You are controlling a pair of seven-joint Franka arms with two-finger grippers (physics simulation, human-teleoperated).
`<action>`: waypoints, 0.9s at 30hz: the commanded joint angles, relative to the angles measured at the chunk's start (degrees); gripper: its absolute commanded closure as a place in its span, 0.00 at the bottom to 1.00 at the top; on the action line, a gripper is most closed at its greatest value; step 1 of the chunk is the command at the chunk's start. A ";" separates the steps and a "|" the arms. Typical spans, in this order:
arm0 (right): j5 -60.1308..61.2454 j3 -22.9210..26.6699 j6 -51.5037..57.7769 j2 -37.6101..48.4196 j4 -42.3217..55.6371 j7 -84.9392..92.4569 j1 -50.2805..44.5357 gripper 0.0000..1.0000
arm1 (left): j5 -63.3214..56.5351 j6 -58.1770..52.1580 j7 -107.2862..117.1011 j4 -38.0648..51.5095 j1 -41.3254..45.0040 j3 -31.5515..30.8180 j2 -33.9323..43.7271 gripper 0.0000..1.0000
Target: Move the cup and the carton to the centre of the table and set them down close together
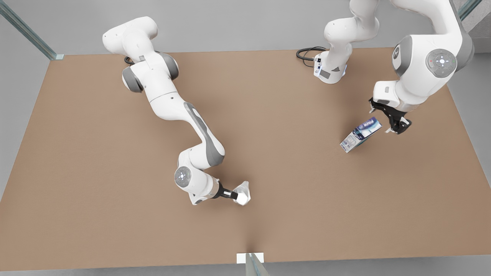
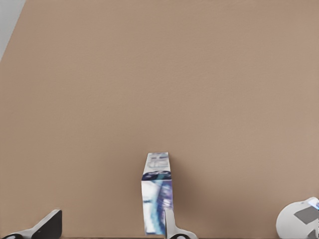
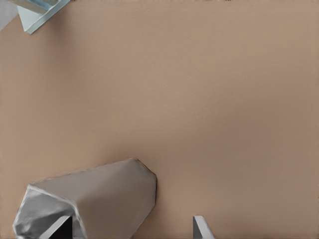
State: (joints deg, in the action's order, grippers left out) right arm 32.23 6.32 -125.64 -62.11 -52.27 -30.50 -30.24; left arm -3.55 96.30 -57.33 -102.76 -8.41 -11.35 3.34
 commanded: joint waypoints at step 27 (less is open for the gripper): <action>-42.51 -12.56 32.57 46.99 -27.80 28.30 27.86 0.00 | 2.32 15.41 -7.36 -18.45 -6.80 -0.95 0.61 0.00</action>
State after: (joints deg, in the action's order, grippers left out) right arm -10.23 -6.24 -93.08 -15.41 -79.99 -2.19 -2.30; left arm -1.88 111.63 -64.69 -121.37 -15.35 -12.31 4.00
